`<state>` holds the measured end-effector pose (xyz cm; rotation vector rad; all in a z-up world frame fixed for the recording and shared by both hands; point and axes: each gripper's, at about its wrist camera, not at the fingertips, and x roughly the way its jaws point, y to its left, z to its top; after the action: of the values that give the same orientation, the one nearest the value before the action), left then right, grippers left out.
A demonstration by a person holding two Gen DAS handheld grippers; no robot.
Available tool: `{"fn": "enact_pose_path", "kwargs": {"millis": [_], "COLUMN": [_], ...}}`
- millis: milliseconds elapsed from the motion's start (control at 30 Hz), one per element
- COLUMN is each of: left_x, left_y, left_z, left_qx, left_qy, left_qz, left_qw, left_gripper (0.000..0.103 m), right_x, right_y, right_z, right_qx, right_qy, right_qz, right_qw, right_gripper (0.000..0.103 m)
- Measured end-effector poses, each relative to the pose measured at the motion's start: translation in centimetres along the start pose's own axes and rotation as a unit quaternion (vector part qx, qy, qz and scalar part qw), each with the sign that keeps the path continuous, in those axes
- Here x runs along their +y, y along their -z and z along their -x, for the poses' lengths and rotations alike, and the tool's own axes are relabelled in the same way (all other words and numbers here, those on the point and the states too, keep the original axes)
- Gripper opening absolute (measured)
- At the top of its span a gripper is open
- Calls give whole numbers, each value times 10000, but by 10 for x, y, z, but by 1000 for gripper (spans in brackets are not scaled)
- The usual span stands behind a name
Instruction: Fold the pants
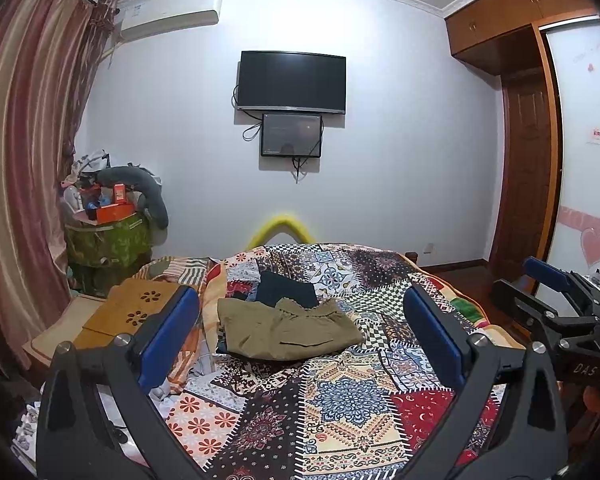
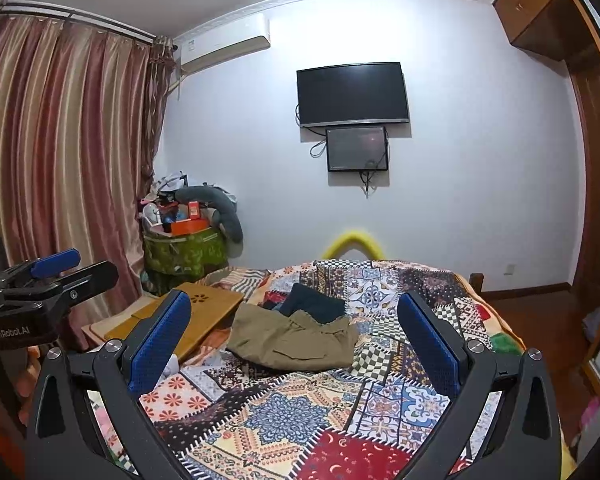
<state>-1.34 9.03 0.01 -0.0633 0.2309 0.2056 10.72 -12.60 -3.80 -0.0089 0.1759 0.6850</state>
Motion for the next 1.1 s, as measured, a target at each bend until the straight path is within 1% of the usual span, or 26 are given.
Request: {"fn": "enact_pose_path", "kwargs": {"millis": [700,933,1100], "left_x": [2,3,1], "left_y": [-1,-3,-4], "left_z": [0,-1,-1], "left_qx": [-1,26,33], "left_qy": [42,141,137], "left_qz": [10,31,-27], "left_qw": [10000,9999,9999], "left_gripper": [103,103,103], "right_x": [-3,-3,-3], "right_y": [-2,-3,-3], "right_z": [4,4,5], "right_qx": [1,-15,-33], "right_qy": [21,20,25], "right_qz": [-37,-24,-30], "right_qw": [10000,10000,10000], "right_gripper": [103,103,103]}}
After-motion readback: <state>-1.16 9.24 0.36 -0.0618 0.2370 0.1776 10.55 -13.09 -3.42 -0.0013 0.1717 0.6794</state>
